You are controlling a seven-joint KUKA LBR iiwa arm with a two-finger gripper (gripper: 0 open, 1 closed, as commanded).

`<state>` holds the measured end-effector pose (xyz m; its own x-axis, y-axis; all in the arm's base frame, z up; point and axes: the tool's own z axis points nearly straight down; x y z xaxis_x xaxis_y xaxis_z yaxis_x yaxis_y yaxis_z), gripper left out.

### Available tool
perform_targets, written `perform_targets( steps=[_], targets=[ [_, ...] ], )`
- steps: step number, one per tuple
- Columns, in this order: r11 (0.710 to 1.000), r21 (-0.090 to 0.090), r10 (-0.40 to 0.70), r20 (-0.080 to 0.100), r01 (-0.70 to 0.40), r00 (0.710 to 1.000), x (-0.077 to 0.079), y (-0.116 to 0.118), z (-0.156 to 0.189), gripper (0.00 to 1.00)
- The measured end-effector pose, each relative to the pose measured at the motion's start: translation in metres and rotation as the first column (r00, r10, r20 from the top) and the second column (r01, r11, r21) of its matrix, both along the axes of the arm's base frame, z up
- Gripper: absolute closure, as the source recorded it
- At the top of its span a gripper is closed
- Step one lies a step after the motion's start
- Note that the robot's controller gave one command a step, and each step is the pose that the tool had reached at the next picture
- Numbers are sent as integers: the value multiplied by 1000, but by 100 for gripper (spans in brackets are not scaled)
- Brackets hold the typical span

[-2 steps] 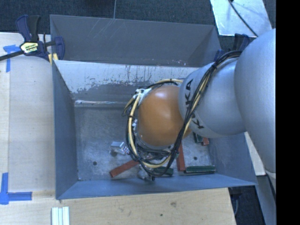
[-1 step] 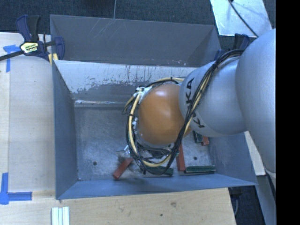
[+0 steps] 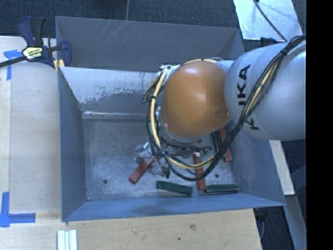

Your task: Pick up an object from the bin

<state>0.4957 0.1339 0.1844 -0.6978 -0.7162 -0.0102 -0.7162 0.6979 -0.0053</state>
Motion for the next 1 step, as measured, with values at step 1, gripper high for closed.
perform_targets(
  steps=[1],
  targets=[
    [1000,-1,-17,2,17,1000,8,-18,87,100]
  ],
)
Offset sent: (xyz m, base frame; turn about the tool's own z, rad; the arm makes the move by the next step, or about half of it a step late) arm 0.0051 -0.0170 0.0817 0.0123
